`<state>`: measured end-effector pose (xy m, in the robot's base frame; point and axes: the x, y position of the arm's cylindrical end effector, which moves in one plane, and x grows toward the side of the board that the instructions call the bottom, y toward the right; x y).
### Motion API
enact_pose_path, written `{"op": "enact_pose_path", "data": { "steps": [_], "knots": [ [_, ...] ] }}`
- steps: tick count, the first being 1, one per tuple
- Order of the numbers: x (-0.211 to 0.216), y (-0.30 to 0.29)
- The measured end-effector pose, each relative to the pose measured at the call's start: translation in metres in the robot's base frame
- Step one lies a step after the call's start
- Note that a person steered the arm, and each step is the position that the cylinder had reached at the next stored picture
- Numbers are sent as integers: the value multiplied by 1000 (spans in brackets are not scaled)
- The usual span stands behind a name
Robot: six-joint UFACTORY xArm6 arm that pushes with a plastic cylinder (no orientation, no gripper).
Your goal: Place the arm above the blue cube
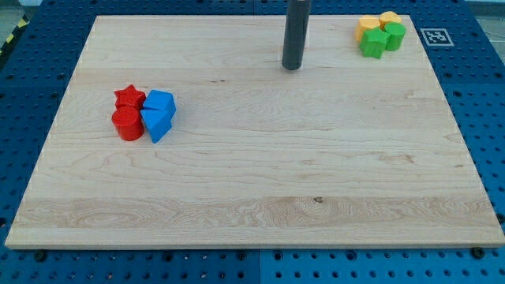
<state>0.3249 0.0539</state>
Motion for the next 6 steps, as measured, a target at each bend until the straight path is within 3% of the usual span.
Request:
{"op": "enact_pose_path", "data": {
  "steps": [2,6],
  "knots": [
    [0,-26],
    [14,-146]
  ]
}}
